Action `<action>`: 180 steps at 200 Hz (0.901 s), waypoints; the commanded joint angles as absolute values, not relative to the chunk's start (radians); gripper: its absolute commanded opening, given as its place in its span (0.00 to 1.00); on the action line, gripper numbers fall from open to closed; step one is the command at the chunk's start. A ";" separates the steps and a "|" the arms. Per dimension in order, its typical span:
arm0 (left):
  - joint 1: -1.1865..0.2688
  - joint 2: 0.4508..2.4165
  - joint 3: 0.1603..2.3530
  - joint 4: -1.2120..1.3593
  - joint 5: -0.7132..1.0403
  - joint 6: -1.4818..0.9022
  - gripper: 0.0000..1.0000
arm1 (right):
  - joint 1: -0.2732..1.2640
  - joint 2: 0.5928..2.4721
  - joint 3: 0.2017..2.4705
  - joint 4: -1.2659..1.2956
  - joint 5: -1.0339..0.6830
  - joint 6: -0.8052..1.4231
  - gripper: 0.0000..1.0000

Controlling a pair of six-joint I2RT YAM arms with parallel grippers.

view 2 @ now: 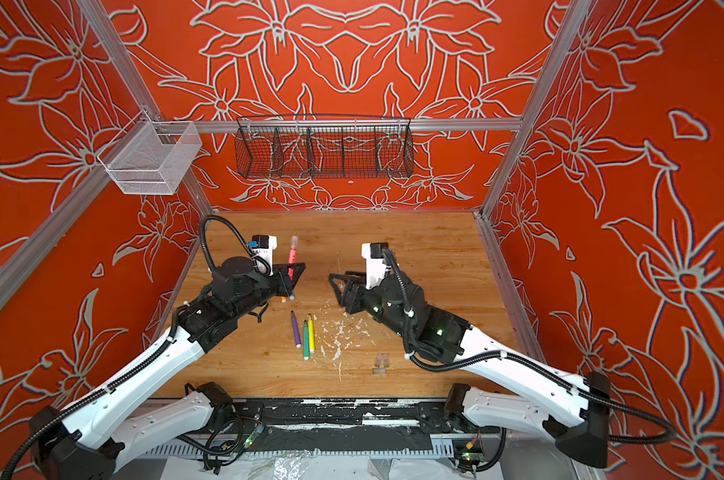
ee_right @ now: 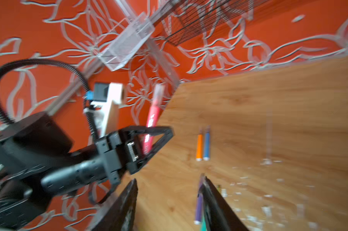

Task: Insert the pens into the pen caps
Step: 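Open the right gripper and withdraw it while the left carries the capped marker away, then lower the capped pink marker beside the blue marker and release with left gripper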

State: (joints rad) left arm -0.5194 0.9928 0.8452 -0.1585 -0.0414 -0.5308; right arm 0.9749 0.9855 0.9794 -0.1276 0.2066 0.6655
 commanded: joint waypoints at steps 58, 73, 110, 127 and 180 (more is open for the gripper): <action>-0.518 1.263 0.843 -0.405 -0.336 -0.787 0.00 | 0.672 1.048 0.882 -0.399 0.344 0.505 0.57; -0.518 1.337 0.875 -0.412 -0.334 -0.788 0.00 | 0.611 1.061 0.859 -0.403 0.356 0.505 0.56; -0.518 1.512 0.984 -0.446 -0.361 -0.769 0.00 | 0.510 1.037 0.748 -0.351 0.491 0.483 0.58; -0.513 1.596 1.034 -0.451 -0.371 -0.755 0.00 | 0.461 1.039 0.709 -0.321 0.524 0.481 0.59; -0.466 1.805 1.180 -0.501 -0.377 -0.755 0.00 | 0.419 1.092 0.602 -0.195 0.656 0.495 0.58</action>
